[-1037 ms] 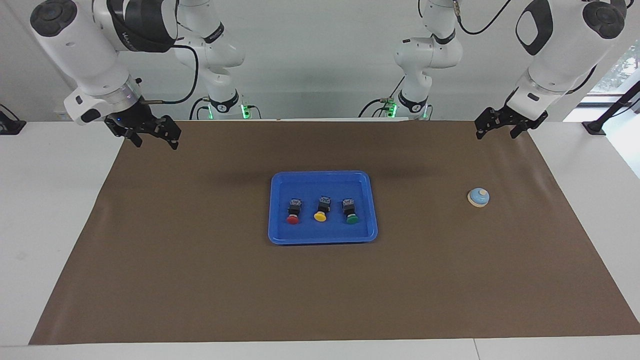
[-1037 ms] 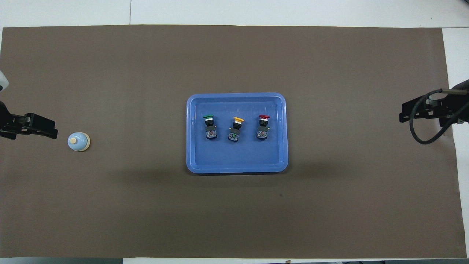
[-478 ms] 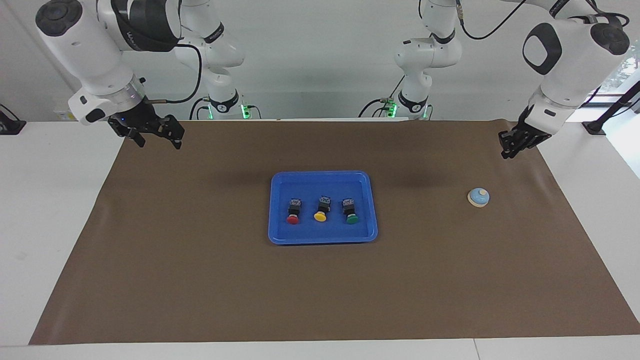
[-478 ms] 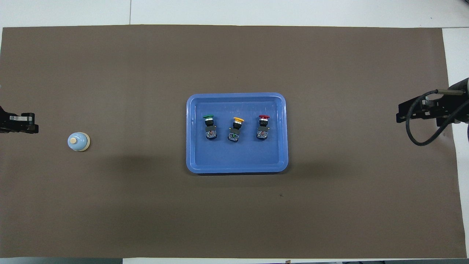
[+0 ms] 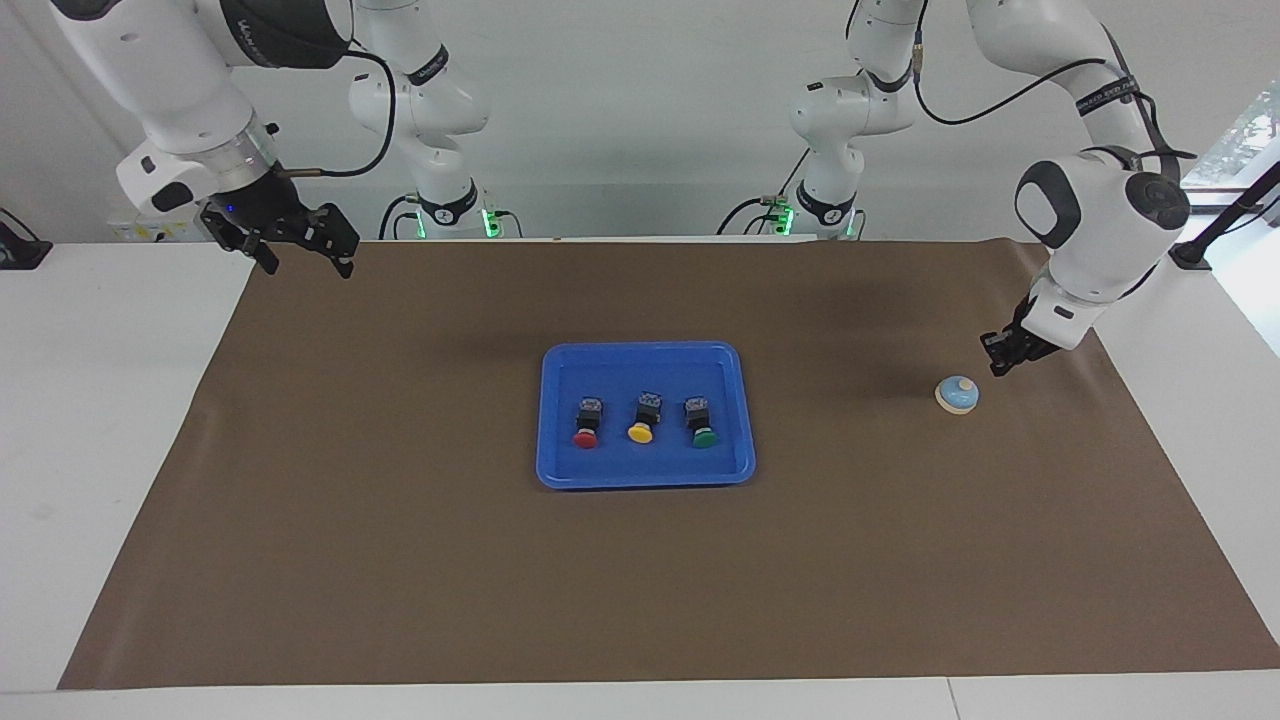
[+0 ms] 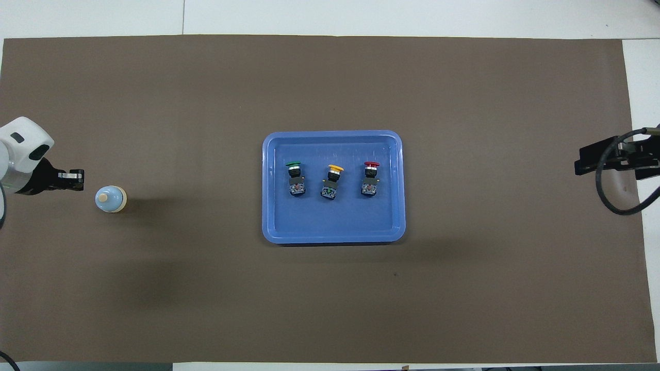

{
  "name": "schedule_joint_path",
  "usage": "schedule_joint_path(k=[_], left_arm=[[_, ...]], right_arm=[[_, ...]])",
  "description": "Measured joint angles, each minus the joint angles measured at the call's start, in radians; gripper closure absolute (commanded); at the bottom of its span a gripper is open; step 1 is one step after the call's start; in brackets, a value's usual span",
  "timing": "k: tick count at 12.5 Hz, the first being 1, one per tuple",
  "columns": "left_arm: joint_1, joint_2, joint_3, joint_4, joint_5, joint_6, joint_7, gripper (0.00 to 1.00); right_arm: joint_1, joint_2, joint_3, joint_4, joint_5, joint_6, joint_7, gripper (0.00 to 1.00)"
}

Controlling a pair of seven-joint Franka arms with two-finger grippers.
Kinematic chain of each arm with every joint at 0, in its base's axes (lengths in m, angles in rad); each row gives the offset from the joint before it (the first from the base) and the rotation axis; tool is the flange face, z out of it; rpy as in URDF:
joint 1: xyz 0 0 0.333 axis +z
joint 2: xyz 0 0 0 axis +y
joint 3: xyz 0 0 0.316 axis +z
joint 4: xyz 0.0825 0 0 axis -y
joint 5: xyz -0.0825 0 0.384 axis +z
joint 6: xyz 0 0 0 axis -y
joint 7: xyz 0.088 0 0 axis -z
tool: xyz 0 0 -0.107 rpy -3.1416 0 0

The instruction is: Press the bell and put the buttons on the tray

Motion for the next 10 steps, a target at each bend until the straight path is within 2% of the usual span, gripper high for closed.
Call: schedule_joint_path(k=[3, 10], left_arm=[[0.001, 0.004, -0.007, -0.074, 0.0, 0.084, 0.004, 1.0], [-0.001, 0.014, -0.019, -0.118, 0.0, 0.139, 0.01, 1.0]], right_arm=[[0.0, 0.0, -0.001, 0.003, -0.005, -0.003, -0.029, 0.0], [0.0, 0.001, 0.001, 0.002, -0.027, -0.003, -0.057, 0.0]])
